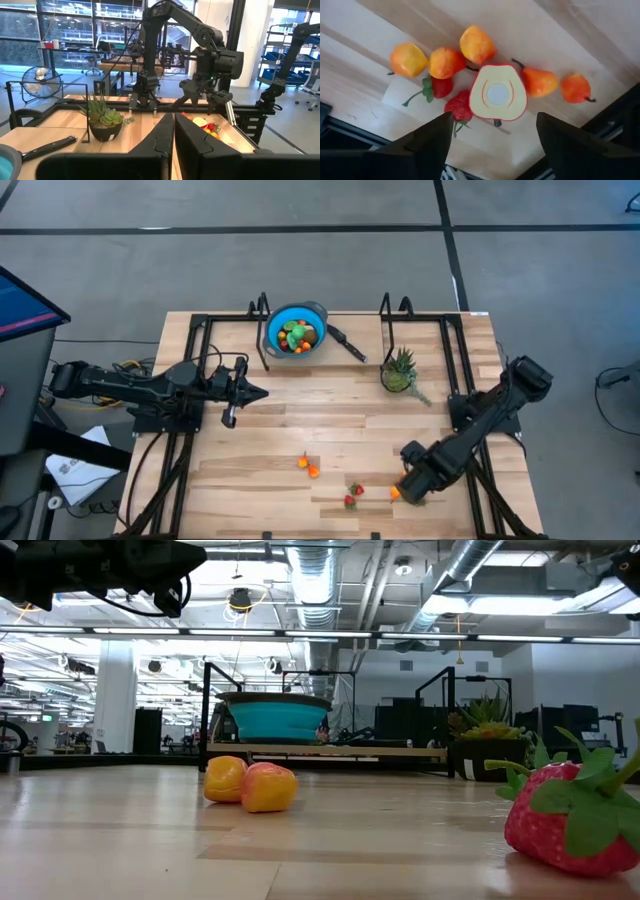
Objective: Pick & Place Fruit
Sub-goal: Put the apple into the basket
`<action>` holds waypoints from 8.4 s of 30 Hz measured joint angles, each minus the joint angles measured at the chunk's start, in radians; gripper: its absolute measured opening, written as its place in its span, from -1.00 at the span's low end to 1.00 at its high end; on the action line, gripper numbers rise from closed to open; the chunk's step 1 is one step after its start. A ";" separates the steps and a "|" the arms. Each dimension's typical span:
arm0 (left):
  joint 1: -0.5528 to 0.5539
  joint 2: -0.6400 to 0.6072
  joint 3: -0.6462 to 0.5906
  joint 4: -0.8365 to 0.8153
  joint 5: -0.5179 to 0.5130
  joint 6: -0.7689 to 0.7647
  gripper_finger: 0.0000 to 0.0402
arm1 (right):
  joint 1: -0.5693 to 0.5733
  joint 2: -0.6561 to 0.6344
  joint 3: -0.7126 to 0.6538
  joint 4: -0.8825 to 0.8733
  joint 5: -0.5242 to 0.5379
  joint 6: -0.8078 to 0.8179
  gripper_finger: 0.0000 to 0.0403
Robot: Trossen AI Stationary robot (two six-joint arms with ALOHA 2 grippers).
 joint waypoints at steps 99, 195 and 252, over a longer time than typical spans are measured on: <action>0.000 0.000 0.000 -0.014 0.000 -0.001 -0.96 | 0.057 0.161 -0.138 0.266 0.057 0.049 -0.51; 0.000 0.000 0.000 -0.017 0.000 0.002 -0.96 | -0.173 0.192 -0.092 0.175 0.017 -0.482 0.34; 0.000 0.000 0.000 -0.016 0.000 0.002 -0.96 | -0.238 0.192 0.119 -0.089 0.158 -0.765 -0.63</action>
